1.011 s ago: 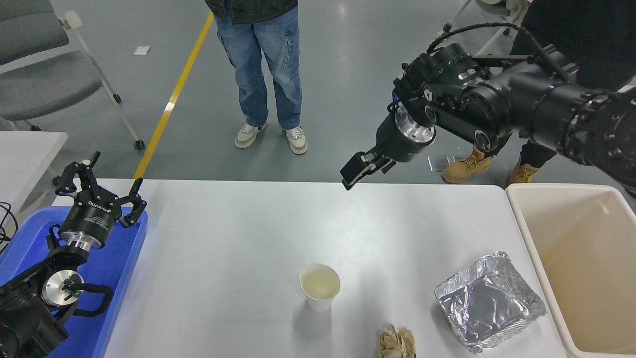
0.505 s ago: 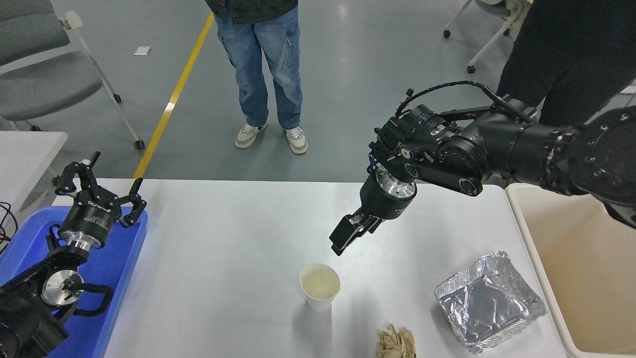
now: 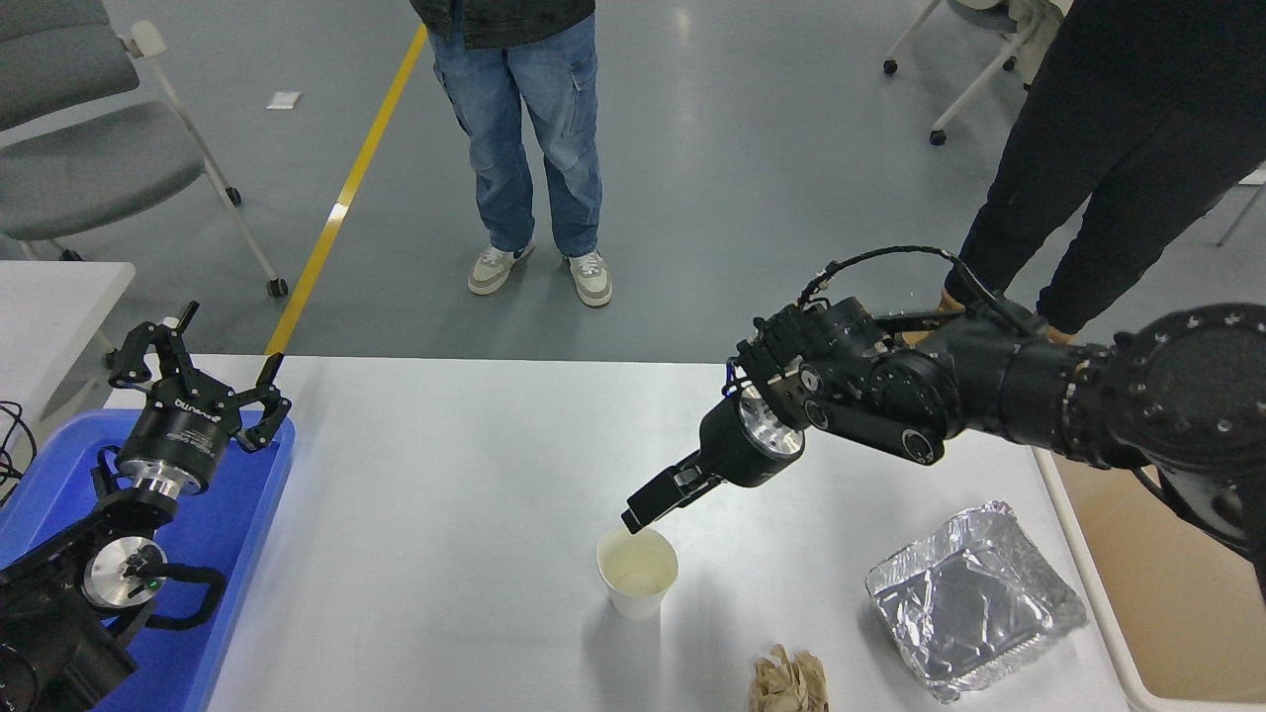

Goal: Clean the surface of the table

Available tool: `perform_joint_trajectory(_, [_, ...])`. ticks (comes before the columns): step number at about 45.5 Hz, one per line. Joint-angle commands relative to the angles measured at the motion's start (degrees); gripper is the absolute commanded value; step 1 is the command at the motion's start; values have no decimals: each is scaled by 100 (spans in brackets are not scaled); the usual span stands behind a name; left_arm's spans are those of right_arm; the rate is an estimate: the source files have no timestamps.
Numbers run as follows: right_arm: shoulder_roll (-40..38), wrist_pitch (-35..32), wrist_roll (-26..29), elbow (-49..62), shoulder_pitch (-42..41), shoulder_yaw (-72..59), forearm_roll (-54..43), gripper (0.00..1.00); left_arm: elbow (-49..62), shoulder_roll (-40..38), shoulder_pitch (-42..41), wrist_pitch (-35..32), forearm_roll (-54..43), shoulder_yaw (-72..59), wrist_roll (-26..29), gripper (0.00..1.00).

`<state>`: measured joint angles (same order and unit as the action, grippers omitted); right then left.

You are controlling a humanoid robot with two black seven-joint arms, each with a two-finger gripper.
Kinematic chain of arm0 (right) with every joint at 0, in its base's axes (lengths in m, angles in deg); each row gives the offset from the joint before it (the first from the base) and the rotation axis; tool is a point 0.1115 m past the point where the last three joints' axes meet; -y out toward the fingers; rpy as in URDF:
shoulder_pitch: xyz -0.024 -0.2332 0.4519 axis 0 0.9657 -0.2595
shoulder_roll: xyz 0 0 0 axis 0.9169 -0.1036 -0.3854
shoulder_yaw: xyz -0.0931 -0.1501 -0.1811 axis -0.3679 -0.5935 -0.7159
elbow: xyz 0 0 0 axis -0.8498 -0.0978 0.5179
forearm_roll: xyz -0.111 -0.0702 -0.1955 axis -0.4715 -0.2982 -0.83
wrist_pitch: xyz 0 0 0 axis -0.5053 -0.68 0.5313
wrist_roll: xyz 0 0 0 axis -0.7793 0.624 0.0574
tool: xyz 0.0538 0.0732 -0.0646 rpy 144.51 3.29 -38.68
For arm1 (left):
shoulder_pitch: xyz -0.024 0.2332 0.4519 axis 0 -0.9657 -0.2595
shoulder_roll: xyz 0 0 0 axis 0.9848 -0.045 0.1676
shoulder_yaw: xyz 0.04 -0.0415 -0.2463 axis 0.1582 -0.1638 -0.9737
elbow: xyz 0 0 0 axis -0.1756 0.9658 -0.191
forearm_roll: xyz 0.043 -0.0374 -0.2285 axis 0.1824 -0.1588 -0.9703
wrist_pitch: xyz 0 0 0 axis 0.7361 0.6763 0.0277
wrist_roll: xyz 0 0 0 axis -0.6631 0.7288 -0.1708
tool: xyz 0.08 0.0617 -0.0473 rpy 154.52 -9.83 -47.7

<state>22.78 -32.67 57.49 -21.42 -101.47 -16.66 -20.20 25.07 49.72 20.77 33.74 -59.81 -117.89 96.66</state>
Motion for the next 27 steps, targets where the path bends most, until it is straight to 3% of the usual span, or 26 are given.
perform_joint_trajectory(1, [1, 486, -9, 86, 333, -25, -2, 98, 1, 3, 0, -2, 0, 0, 0, 100])
perform_joint_trajectory(27, [1, 512, 0, 165, 509, -508, -55, 98, 1, 3, 0, -2, 0, 0, 0, 100])
